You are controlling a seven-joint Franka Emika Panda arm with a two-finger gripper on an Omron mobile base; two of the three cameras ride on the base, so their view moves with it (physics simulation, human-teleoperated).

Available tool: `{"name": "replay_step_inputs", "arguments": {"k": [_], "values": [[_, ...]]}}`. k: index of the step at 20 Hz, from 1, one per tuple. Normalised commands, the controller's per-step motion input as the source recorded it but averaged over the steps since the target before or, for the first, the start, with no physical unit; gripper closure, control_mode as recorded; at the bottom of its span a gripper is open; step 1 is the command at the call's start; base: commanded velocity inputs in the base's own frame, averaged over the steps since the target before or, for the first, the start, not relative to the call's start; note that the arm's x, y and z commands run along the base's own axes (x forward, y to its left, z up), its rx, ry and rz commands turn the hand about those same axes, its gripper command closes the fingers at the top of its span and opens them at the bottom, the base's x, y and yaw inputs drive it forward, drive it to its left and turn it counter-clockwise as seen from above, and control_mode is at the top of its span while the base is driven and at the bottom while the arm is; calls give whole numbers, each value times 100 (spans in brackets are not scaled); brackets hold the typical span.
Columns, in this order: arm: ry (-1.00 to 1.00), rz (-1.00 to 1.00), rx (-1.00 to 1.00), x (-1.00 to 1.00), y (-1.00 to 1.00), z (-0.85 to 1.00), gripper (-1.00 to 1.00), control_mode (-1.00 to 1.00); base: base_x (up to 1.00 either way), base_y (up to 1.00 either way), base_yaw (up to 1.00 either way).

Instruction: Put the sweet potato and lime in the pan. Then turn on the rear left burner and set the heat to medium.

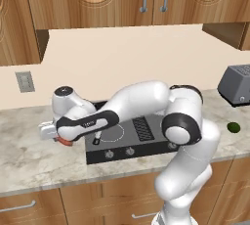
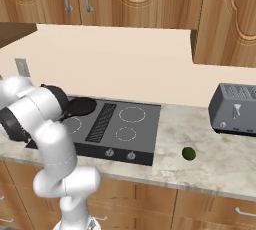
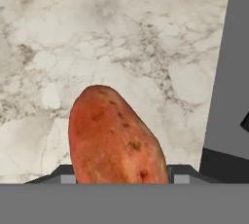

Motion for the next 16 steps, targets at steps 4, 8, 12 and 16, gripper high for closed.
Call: {"name": "replay_step_inputs", "arguments": {"k": [4, 8, 12, 16], "values": [[0, 4, 0, 25, -59, 32, 100, -100, 0, 0, 0], [0, 6, 0, 40, -53, 43, 100, -100, 0, 0, 0], [0, 5, 0, 77, -47, 19, 100, -100, 0, 0, 0], [0, 0, 0, 100, -48, 0, 100, -100, 0, 0, 0]]}}
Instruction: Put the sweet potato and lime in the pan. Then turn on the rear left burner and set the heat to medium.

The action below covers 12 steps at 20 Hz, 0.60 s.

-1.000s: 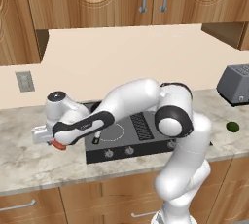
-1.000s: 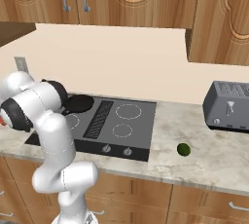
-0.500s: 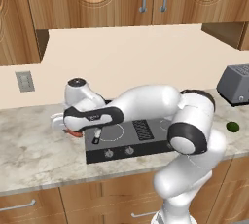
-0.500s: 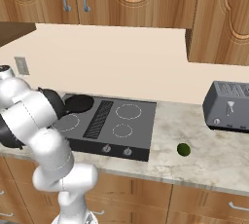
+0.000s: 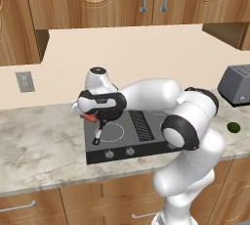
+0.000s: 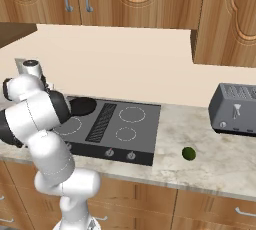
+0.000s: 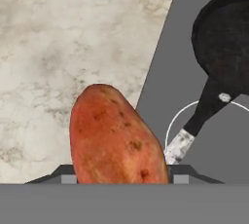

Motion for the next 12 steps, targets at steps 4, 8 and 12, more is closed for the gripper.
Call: {"name": "replay_step_inputs", "arguments": {"k": [4, 8, 12], "values": [[0, 0, 0, 88, -55, 0, 100, -100, 0, 0, 0], [0, -1, 0, 75, -53, 0, 100, -100, 0, 0, 0], [4, -5, 0, 36, -60, 0, 100, -100, 0, 0, 0]]}}
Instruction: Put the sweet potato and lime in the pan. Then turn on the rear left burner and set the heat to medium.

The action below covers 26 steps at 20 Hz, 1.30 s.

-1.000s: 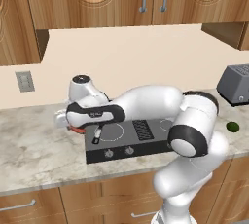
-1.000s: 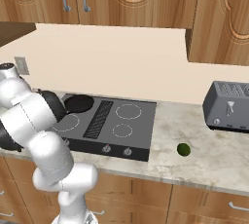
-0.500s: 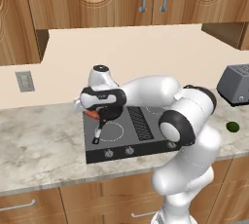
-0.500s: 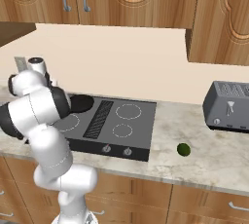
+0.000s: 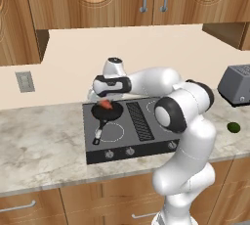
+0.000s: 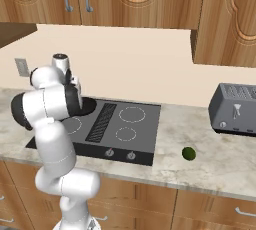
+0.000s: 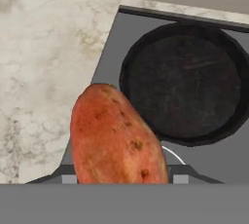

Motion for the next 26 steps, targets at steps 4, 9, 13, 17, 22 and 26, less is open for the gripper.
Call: {"name": "replay_step_inputs", "arguments": {"k": [4, 9, 13, 17, 22, 26], "values": [[3, -3, -2, 15, -59, -9, 100, -100, 0, 0, 0], [1, -9, -15, 8, -17, -26, 100, -100, 0, 0, 0], [0, -3, -4, 0, 0, -4, 100, -100, 0, 0, 0], [0, 0, 0, 20, 0, -4, 100, -100, 0, 0, 0], [0, -8, 0, 56, -22, -26, 100, -100, 0, 0, 0], [0, -8, 0, 43, -21, -20, 100, -100, 0, 0, 0]]}}
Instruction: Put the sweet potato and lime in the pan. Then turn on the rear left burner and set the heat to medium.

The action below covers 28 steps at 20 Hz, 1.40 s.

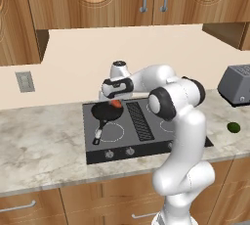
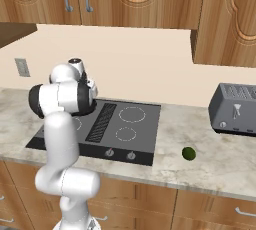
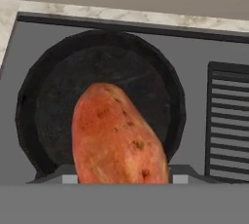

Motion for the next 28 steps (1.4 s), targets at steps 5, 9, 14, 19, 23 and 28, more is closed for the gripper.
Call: {"name": "replay_step_inputs", "arguments": {"k": [5, 9, 14, 19, 23, 28], "values": [[0, -2, 0, 18, -1, -4, 100, -100, 0, 0, 0], [0, 0, 0, 2, 0, -18, 100, -100, 0, 0, 0], [0, 0, 0, 1, 0, -19, 100, -100, 0, 0, 0], [0, 0, 0, 0, 0, -31, 100, -100, 0, 0, 0], [0, 0, 0, 1, 0, -35, 100, -100, 0, 0, 0], [0, 0, 0, 2, 0, -17, 100, -100, 0, 0, 0]]}}
